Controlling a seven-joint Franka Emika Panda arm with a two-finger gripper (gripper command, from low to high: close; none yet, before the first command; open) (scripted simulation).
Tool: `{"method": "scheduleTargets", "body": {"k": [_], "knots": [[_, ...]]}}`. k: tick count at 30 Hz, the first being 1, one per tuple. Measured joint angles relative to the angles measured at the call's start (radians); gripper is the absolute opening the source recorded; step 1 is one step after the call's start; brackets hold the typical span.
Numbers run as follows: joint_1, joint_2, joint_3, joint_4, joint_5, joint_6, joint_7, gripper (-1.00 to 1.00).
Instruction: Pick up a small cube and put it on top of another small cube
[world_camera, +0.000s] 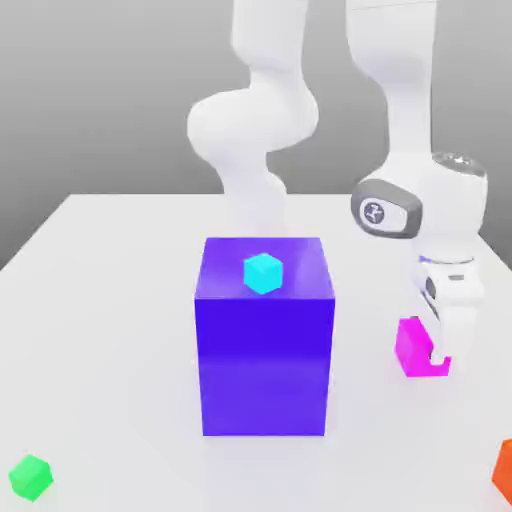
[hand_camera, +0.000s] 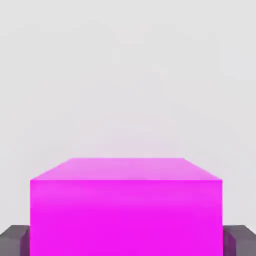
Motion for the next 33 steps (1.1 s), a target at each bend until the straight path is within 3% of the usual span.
{"method": "scheduleTargets", "body": {"k": [4,12,24,33], "knots": [[0.005,0.006,-0.007,0.001,-0.006,0.005,0.005,-1.00],[0.008,-0.235,0.047,-0.023,0.171,-0.207,-0.140,-1.00],[-0.457,-0.032,-0.250,0.332,0.281,-0.392,-0.126,-1.00],[-0.684,0.049,-0.474,0.489,0.334,-0.474,-0.078,-1.00]]}}
